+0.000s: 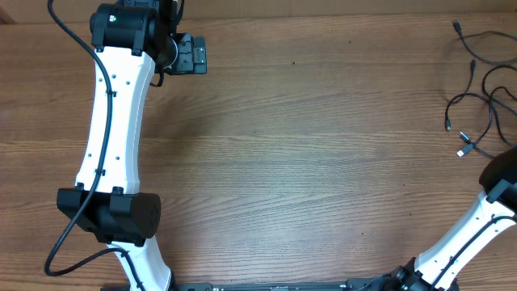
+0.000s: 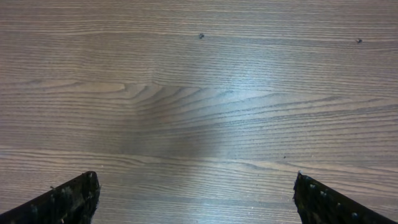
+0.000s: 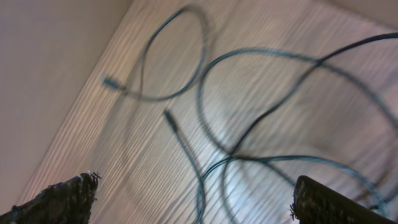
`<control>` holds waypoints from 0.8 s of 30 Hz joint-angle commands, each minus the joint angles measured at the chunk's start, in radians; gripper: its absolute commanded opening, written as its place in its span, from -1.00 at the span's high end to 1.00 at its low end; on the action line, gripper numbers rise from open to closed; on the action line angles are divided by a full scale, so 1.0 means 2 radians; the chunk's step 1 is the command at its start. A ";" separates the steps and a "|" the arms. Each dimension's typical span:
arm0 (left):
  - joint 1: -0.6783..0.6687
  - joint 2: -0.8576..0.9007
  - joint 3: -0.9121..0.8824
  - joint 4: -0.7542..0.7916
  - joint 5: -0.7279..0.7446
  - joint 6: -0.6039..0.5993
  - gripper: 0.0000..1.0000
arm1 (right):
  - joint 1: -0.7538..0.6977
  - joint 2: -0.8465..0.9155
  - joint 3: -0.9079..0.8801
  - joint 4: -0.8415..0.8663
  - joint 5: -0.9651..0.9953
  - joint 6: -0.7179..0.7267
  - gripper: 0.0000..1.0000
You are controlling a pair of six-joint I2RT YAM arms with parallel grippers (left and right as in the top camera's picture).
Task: Untangle cables
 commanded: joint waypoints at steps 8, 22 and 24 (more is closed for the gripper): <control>-0.003 0.003 0.001 0.000 0.004 -0.003 -0.99 | 0.090 -0.011 -0.002 -0.050 -0.074 -0.032 -1.00; -0.003 0.003 0.001 0.000 0.004 -0.003 -0.99 | 0.240 -0.011 -0.045 -0.081 -0.076 -0.025 -1.00; -0.003 0.003 0.001 0.000 0.004 -0.003 -0.99 | 0.257 -0.011 -0.045 -0.079 -0.076 -0.024 -1.00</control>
